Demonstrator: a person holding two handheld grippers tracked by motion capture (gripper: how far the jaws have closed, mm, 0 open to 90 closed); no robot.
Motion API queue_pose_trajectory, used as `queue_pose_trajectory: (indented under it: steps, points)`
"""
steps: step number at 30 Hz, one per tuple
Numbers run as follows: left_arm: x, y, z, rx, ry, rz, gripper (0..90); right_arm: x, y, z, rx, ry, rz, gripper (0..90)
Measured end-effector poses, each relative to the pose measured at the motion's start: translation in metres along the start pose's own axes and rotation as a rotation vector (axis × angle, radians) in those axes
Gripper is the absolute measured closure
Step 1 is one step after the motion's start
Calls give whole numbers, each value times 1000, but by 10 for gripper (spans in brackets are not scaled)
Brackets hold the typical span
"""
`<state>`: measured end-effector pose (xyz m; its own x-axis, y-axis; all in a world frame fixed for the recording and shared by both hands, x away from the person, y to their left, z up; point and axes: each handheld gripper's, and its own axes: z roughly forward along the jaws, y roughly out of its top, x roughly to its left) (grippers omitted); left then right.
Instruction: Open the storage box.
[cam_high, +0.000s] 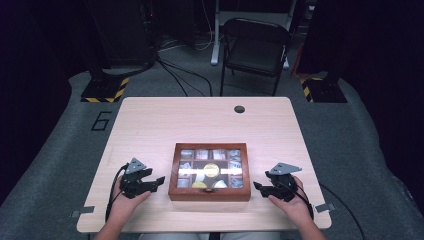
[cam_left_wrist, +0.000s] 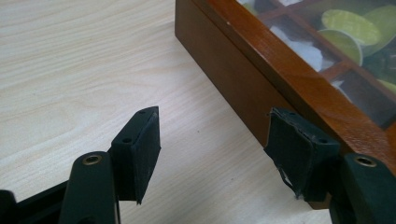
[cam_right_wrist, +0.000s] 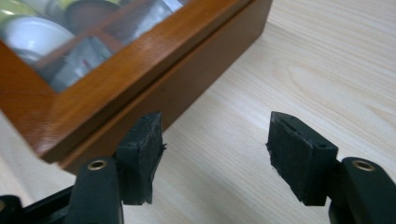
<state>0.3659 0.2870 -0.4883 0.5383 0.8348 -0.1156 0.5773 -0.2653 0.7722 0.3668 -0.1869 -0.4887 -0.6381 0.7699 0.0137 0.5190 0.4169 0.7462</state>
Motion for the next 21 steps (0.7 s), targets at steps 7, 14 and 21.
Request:
queue_pose_trajectory:
  steps: [7,14,21]
  points:
    - [-5,1,-6,-11,-15,8,348,9,3,-5,-35,16,-22,314]
    - [-8,2,-10,-10,-19,14,348,11,3,-12,-31,5,-30,331]
    - [-13,1,-17,-26,-27,6,348,12,3,-22,-55,-4,-17,339]
